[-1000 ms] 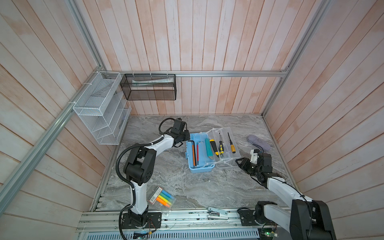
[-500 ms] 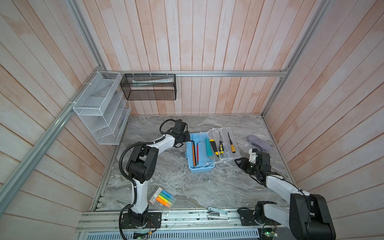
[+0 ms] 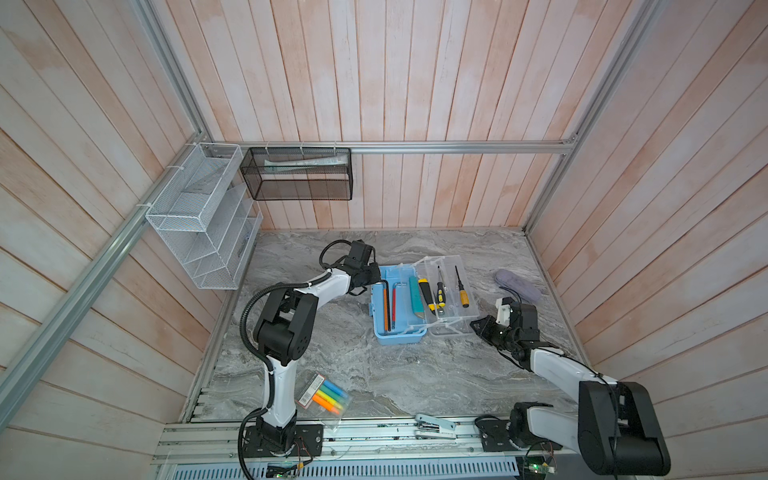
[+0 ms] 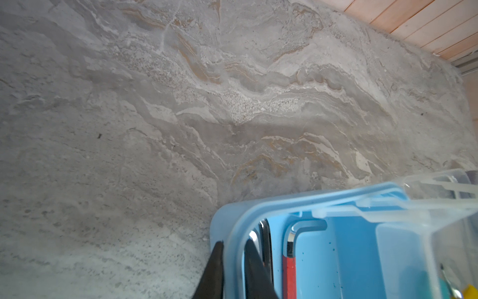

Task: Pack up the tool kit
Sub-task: 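Grip the clear lid's outer edge with the right gripper and start lifting it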

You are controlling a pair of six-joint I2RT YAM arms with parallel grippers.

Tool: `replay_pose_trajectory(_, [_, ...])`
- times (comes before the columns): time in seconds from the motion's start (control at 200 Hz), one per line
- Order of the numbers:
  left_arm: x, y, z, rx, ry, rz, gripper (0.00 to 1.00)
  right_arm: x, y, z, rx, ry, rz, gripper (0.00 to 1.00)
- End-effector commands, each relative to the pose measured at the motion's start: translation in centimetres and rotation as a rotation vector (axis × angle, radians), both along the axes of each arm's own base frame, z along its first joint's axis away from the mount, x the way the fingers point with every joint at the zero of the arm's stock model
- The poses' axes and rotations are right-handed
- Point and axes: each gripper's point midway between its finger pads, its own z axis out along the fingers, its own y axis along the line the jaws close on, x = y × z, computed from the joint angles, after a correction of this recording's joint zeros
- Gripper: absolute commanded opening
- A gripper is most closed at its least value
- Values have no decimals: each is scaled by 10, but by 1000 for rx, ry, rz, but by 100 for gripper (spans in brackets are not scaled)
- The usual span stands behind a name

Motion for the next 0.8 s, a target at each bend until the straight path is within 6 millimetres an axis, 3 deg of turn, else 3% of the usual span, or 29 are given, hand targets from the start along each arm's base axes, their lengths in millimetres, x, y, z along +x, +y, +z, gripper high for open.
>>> replay_pose_trajectory(0.0, [2,0,-6,-7,11,-7,6,7,6,9,9,-22,23,7])
replay_pose_trajectory(0.065, [2,-1,-6,-13,12,-6,1,7,5,11,7,-23,21,0])
replay_pose_trajectory(0.385, [-1,-9,-5,-90,22,-1,0,19,5,39,17,-91,-1,0])
replay_pose_trajectory(0.665, [-5,-33,6,-125,7,-45,0,35,8,105,-141,-260,-17,0])
replay_pose_trajectory(0.795, [-8,-45,10,-140,3,-69,0,39,21,133,-227,-323,-3,0])
